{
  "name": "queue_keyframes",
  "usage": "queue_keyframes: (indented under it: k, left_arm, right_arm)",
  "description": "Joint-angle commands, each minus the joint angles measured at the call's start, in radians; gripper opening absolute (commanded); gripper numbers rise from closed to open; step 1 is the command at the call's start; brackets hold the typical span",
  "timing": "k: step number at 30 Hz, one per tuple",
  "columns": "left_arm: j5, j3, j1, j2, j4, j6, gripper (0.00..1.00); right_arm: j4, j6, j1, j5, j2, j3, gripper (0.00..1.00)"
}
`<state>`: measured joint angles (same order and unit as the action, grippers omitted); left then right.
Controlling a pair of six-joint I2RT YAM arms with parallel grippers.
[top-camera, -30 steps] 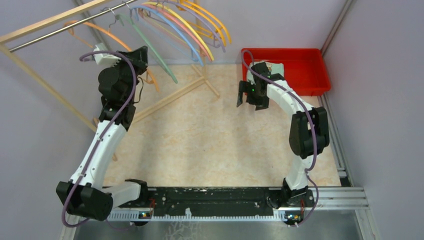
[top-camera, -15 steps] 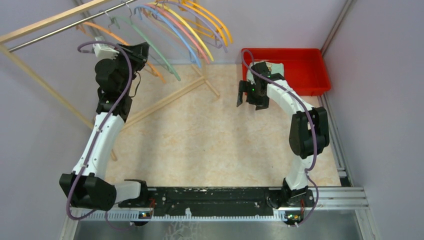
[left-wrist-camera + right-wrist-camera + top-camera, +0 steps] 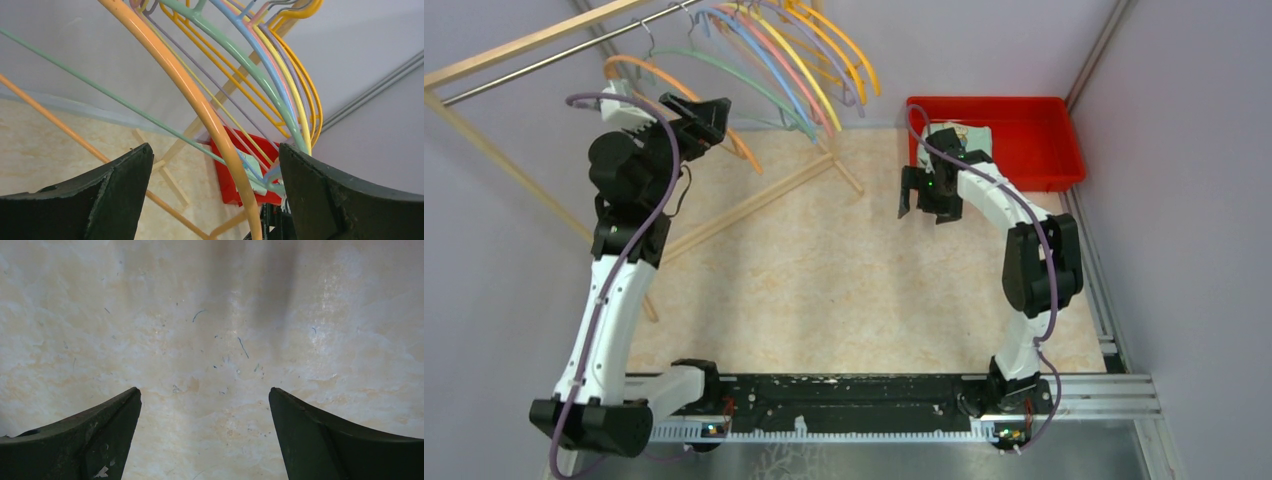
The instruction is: Organize the hangers
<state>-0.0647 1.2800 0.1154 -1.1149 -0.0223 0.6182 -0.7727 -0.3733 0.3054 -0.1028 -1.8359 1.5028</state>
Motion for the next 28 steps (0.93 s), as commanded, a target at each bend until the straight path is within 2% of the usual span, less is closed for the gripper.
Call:
queue_keyframes:
  k: [1,10,19,28]
  left_arm:
    - [0.022,-0.045,-0.005,0.103,-0.077,-0.105,1.0]
    - [0.043,-0.268,-0.005,0.259,-0.19,-0.225,1.0]
    - [0.042,-0.511,0.001,0.31,-0.226,-0.31,1.0]
    - [0.022,-0.555,0.006,0.247,-0.193,-0.355,1.0]
  right_arm:
    - [0.048,0.026,0.007,-0.005,0.065,-0.034,0.99]
    - [0.173,0.074,0.056,0.06,0.168,-0.183,0.99]
    - [0.316,0.071,0.073,0.073,0.293,-0.314,0.99]
    - [0.319,0.083,0.084,0.125,0.284,-0.32,0.99]
